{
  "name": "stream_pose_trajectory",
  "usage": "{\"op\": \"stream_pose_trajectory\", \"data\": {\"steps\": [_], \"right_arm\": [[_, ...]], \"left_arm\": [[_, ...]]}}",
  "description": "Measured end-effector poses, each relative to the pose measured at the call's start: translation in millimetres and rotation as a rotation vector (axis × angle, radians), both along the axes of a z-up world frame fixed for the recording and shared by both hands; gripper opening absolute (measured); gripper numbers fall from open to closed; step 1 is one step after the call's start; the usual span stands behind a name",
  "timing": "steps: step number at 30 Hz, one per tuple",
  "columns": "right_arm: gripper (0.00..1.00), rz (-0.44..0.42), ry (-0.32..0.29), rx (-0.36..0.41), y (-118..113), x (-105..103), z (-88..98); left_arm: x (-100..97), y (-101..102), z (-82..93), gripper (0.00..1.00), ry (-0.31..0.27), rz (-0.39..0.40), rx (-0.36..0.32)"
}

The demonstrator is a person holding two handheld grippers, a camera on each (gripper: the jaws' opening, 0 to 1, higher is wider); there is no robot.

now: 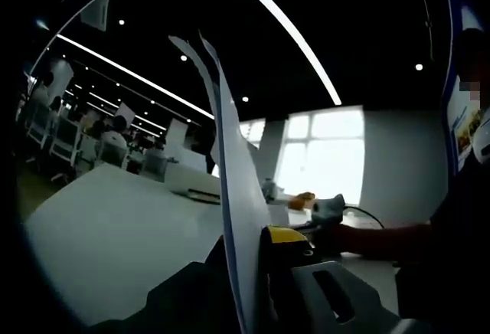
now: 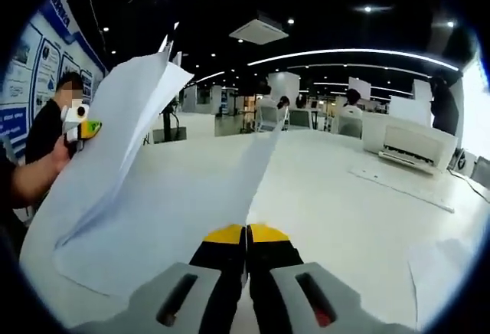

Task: Organize the stack of printing papers by aligning and flattening the scattered papers on the table

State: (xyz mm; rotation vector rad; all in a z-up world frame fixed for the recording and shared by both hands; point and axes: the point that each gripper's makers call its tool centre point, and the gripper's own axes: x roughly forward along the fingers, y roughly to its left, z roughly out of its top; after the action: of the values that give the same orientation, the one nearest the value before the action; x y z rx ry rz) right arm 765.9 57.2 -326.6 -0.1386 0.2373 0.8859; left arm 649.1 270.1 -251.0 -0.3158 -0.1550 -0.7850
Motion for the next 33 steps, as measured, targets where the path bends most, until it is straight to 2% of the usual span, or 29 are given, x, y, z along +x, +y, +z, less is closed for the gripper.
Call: {"op": "stream_pose_trajectory", "data": {"steps": [6,8,14,30,33], "right_arm": [[0.00,-0.021,-0.029,0.097,-9,1,21.4],[0.00,-0.030,-0.032,0.108,-12,2,26.0],[0.00,-0.039,-0.079,0.156,-20,3,56.0],[0.00,-0.042,-0.205,0.173,-37,-15,117.0],[0.00,-0.051,-0.223,0.180,-44,-12,126.6]], "left_arm": [[-0.1,0,-0.1,0.06,0.001,-0.002,0.001],[0.0,-1,-0.4,0.06,0.002,-0.002,0.002],[0.2,-1,-1.1,0.06,0.005,-0.002,0.007],[1.0,-2,-2.5,0.06,0.010,0.010,0.019],[0.6,-3,-2.6,0.06,0.011,0.010,0.020]]}}
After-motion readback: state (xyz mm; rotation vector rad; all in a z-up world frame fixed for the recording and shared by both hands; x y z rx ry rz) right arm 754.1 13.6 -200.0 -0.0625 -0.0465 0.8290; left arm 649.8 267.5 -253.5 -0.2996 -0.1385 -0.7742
